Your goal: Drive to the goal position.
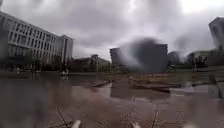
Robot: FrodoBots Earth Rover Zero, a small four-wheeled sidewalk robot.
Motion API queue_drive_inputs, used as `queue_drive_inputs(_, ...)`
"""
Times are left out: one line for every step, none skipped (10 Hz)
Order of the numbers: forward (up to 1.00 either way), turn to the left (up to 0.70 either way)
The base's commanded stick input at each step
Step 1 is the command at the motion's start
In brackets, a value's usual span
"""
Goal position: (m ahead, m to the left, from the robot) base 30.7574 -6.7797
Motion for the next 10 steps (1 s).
queue_drive_inputs(0.7,0.0)
queue_drive_inputs(0.7,0.0)
queue_drive_inputs(0.7,0.0)
queue_drive_inputs(0.7,0.0)
queue_drive_inputs(0.7,0.0)
queue_drive_inputs(0.7,0.0)
queue_drive_inputs(0.7,0.0)
queue_drive_inputs(0.7,0.0)
queue_drive_inputs(0.7,0.0)
queue_drive_inputs(0.7,0.0)
